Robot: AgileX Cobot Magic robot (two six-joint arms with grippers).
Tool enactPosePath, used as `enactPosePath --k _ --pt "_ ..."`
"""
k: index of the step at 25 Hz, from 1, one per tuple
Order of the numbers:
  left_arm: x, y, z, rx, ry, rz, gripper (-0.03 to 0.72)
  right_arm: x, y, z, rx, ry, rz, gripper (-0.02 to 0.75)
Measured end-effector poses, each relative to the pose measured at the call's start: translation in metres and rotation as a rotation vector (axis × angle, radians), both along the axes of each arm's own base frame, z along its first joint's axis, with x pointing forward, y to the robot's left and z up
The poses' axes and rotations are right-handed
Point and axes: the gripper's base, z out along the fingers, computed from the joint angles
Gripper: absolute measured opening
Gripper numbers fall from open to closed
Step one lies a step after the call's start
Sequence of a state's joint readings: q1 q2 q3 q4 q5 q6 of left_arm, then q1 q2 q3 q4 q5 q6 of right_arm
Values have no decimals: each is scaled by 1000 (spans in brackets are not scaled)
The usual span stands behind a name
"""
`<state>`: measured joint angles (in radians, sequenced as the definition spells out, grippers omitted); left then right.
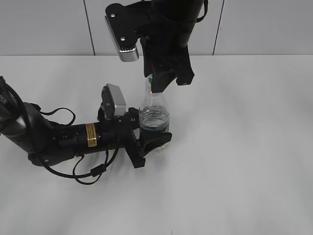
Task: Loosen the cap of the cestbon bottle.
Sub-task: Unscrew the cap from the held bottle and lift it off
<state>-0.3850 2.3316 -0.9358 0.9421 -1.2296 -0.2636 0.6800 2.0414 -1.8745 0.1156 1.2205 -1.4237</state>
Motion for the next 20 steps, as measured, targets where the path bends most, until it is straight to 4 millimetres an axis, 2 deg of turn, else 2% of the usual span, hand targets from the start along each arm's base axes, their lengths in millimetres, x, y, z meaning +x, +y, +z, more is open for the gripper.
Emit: enactPosePath --k 14,20 --pt "0 0 0 2 -4 -4 410 -4 -5 17 9 -41 16 290" --pt "0 0 0 2 -4 -5 410 -9 -9 33 53 -38 -91 290"
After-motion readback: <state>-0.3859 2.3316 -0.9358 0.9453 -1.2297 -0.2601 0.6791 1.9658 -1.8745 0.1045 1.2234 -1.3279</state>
